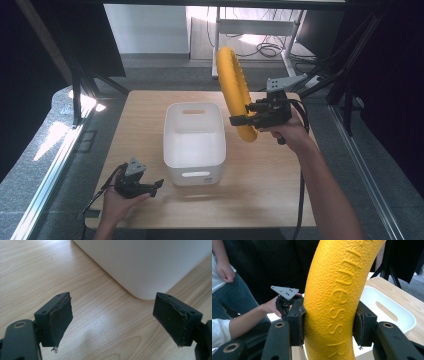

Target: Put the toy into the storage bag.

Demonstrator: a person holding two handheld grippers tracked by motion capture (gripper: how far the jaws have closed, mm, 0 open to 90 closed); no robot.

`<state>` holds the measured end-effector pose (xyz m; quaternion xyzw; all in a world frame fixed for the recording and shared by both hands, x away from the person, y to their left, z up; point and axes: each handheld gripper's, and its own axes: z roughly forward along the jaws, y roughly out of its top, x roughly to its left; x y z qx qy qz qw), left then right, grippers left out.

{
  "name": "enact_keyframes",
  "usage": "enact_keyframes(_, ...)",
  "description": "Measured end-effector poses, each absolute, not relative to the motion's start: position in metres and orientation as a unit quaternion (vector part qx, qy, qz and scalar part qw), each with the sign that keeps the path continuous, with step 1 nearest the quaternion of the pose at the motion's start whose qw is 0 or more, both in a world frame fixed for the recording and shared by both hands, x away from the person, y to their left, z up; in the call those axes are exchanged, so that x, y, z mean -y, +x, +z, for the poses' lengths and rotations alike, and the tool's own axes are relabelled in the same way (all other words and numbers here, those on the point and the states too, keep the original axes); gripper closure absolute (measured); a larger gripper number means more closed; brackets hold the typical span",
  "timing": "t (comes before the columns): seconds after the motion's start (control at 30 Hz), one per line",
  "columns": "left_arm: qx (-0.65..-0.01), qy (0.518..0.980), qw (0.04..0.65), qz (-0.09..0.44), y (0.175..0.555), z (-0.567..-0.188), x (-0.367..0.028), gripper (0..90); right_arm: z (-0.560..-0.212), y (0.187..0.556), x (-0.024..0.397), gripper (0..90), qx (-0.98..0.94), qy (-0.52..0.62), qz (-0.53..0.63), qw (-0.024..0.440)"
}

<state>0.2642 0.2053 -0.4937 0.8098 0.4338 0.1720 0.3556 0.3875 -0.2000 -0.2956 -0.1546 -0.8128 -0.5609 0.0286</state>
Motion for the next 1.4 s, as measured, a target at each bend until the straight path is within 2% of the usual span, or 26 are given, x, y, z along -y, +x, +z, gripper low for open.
enact_keyframes(0.8, -0.432, 0.810, 0.358, 0.170, 0.264, -0.493, -0.204, 15.8, -0.269, 0.379, 0.157, 51.5, 0.815, -0.104, -0.569, 0.044)
enact_keyframes(1.4, -0.432, 0.810, 0.357, 0.171, 0.263, -0.494, -0.203, 15.8, -0.274, 0.377, 0.130, 51.4, 0.817, -0.076, -0.568, 0.071)
